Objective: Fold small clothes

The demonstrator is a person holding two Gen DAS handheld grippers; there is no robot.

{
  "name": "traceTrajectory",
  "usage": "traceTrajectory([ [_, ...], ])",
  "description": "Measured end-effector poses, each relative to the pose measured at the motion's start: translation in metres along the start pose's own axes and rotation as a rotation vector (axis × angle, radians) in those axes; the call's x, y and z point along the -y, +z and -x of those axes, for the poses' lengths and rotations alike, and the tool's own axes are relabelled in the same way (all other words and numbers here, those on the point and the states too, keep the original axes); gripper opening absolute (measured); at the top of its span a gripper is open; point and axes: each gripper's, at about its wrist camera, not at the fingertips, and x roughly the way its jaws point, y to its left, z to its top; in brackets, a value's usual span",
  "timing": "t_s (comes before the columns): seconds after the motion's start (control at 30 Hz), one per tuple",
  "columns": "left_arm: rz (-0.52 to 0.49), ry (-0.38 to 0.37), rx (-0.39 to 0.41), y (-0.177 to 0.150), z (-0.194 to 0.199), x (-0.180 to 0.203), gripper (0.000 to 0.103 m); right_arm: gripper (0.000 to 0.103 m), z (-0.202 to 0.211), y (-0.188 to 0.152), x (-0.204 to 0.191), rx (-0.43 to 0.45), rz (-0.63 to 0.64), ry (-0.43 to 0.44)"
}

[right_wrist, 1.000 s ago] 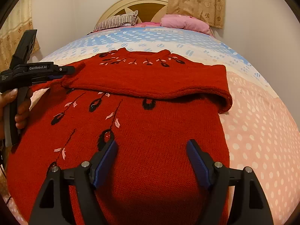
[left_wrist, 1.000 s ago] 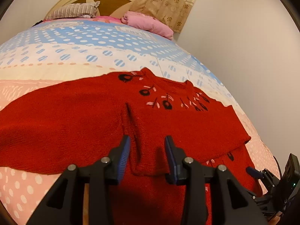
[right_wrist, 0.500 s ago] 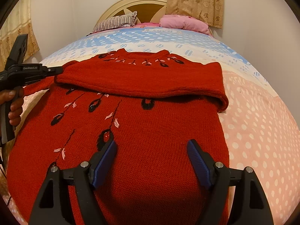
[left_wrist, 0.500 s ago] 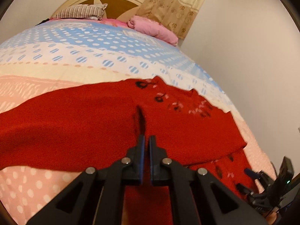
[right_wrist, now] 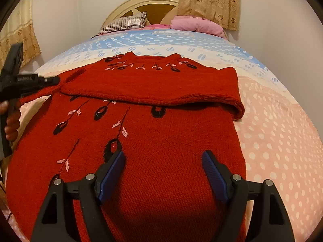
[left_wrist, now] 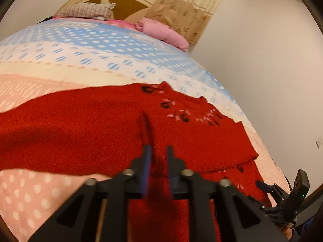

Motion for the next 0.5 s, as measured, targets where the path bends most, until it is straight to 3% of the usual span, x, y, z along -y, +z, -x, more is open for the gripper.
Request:
traceTrajectory([
  [0.03,-0.019,0.007,-0.009,0.002,-0.004,0.005,0.046,0.08,0.0,0.0,0.0,0.0,-0.001,-0.003],
  [0.07,-0.032,0.016,-0.013,0.004,-0.008,0.008,0.051,0.081,0.0,0.0,0.0,0.001,-0.002,-0.006],
  [0.17,-0.034,0.011,-0.044,0.005,-0.023,0.012,0.055,0.081,0.001,-0.001,0.0,0.002,-0.004,-0.008],
  [0.2,-0.039,0.001,-0.065,0.005,-0.03,0.012,0.05,0.081,0.001,-0.001,0.0,0.002,-0.006,-0.006],
  [0.23,-0.05,-0.003,-0.087,0.003,-0.036,0.013,0.019,0.081,0.001,-0.001,0.0,0.003,-0.007,-0.005],
  [0.27,-0.055,-0.012,-0.113,0.002,-0.041,0.014,0.0,0.081,0.001,-0.001,0.0,0.003,-0.009,-0.004],
  [0.3,-0.046,-0.015,-0.128,0.002,-0.043,0.012,0.004,0.081,0.001,-0.001,0.0,0.003,-0.009,-0.003],
  [0.5,-0.017,0.023,-0.026,0.002,-0.01,-0.003,0.003,0.081,0.001,-0.001,0.0,0.006,-0.014,0.002],
])
